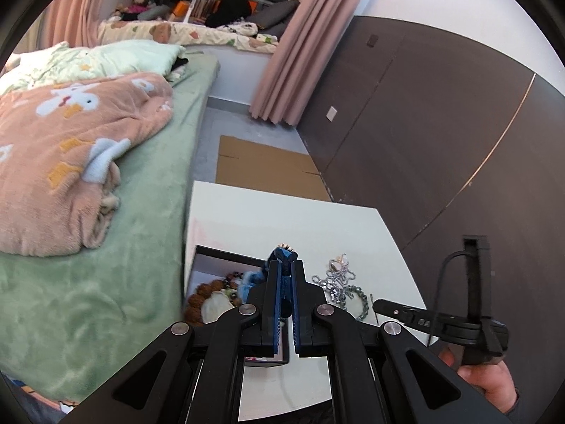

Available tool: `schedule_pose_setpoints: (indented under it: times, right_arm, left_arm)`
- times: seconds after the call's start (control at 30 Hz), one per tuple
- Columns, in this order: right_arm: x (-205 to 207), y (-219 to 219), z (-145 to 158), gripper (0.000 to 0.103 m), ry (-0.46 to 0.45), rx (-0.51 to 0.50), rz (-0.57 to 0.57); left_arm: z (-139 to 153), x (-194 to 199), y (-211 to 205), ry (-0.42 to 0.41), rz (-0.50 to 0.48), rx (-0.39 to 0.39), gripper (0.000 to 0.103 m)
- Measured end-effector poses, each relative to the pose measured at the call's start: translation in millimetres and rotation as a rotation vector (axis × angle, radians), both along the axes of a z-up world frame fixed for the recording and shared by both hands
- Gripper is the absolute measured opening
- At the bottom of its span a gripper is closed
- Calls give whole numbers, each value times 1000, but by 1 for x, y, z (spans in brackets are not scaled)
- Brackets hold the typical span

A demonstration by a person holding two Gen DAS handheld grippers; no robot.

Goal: Organize jewelry
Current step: 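Drop the hoop earring into the box with the right gripper while the left gripper tucks items inside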

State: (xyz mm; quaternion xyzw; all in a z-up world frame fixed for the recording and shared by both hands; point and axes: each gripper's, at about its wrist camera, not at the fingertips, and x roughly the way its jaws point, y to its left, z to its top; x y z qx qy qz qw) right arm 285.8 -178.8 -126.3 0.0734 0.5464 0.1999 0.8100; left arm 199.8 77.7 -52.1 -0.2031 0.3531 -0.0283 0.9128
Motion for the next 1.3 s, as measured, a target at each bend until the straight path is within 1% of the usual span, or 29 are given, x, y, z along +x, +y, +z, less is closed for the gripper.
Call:
schedule_pose_setpoints:
  times: [0.1,0.17,0.27,0.3,0.33,0.37,0.4,0.43,0.53,0.7,0.83,0.93,0.97,1.03,1.07,1.1,1.17,1.3]
  right_arm:
    - [-6,16,16,4,-25,39,27]
    - [-9,27,26,4,-42,65,47]
    - [-15,44,38,4,-62,96,80]
    - [-18,47,42,4,-65,107,90]
    - [-20,54,46,4,-67,118,102]
    - [-22,57,47,4,-68,126,112]
    - [-23,62,49,4,-68,133,122]
    - [-24,68,51,4,-67,140,134]
    - [-26,84,52,4,-63,154,159]
    - [-29,107,50,4,-51,181,195]
    - [-28,125,51,4,-39,239,227]
    - [-20,134,44,4,-15,275,220]
    - [-17,136,39,8,-4,261,211]
    - [-12,136,30,25,30,230,194]
    - [-12,133,27,40,38,227,183]
    - [-15,129,26,50,33,227,171]
    - [-22,119,29,51,10,229,161]
    - [-32,93,33,51,2,243,131]
  left_arm:
    - [-1,2,6,-1,12,-14,5]
    - [-5,3,14,22,48,-30,5]
    - [-9,4,21,38,55,-69,11]
    - [-10,3,24,38,57,-73,20]
    - [-10,2,25,38,60,-72,38]
    - [-10,1,27,36,67,-72,48]
    - [-9,-2,30,28,80,-74,59]
    - [-8,-5,33,19,90,-76,61]
    - [-7,-10,40,22,110,-63,61]
    - [-8,-20,56,26,137,-65,61]
    - [-7,-26,66,30,158,-68,61]
    - [-4,-30,69,27,166,-68,61]
    - [-2,-32,69,22,163,-67,61]
    - [1,-34,68,11,158,-69,61]
    - [3,-36,66,4,157,-65,61]
    - [5,-36,65,0,157,-61,61]
    - [7,-36,60,-2,152,-58,61]
    - [11,-37,44,-8,120,-41,61]
